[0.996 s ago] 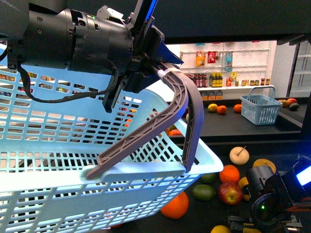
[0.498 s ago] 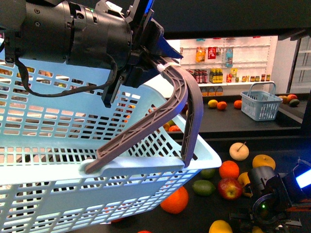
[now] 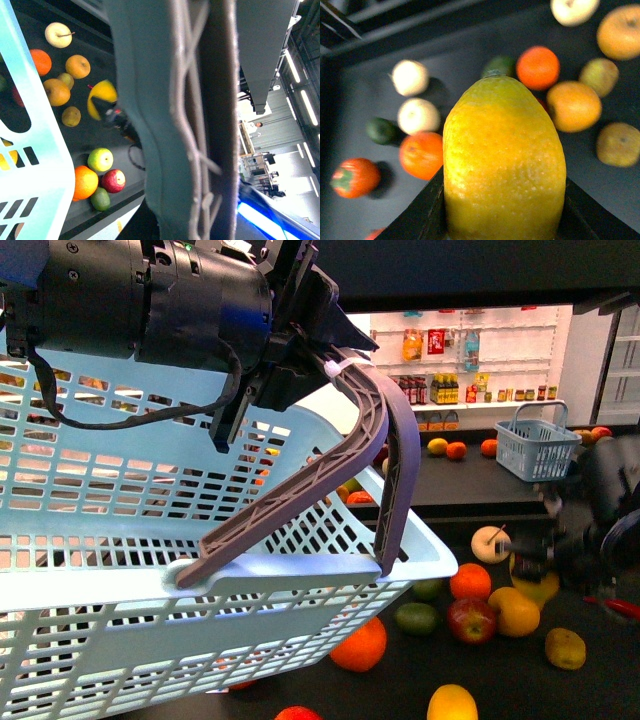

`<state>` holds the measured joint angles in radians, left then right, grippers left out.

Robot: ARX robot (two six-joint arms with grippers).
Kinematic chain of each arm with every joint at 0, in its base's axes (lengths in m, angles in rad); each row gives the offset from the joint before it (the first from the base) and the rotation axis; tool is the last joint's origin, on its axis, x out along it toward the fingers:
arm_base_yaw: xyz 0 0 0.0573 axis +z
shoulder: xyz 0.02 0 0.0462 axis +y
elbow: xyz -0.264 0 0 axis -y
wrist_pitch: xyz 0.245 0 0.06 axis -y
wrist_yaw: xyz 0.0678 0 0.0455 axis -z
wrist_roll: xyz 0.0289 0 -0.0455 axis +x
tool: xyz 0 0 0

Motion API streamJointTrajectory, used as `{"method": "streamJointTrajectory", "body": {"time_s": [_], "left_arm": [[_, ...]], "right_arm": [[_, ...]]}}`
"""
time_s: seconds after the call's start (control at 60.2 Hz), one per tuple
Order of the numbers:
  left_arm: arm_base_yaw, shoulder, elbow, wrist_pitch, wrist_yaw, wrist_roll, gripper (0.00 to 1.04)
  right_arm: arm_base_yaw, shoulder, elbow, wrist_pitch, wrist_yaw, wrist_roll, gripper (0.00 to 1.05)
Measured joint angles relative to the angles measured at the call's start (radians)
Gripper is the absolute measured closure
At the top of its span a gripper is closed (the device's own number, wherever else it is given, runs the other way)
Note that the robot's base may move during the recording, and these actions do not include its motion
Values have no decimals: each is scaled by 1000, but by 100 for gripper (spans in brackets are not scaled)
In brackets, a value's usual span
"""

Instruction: Pick lemon from shelf

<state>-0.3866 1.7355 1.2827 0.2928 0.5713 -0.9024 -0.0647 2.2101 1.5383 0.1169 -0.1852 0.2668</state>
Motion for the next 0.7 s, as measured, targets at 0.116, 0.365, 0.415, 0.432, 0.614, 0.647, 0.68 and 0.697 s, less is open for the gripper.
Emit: {"method": "streamJointTrajectory", "body": {"time_s": [0.116, 0.365, 0.415, 0.432, 0.614, 0.647, 0.68, 0.697], "left_arm": [[0, 0, 0, 0, 0, 1, 97], [0, 0, 0, 0, 0, 0, 97], [0, 0, 0, 0, 0, 0, 97], [0, 0, 0, 0, 0, 0, 97], [0, 0, 0, 0, 0, 0, 97], [0, 0, 0, 0, 0, 0, 97], [0, 0, 0, 0, 0, 1, 97], [0, 0, 0, 0, 0, 0, 97]], "right_arm": [[30, -161, -51, 1, -92, 62, 60], [169, -371, -199, 36, -256, 171, 60], [190, -378, -215, 43, -267, 184, 60], [195, -379, -219, 45, -269, 187, 60], [243, -382, -272, 74, -270, 217, 60], [248, -382, -280, 80, -270, 221, 60], [253, -381, -286, 88, -270, 230, 60], [255, -381, -288, 90, -271, 233, 60]]}}
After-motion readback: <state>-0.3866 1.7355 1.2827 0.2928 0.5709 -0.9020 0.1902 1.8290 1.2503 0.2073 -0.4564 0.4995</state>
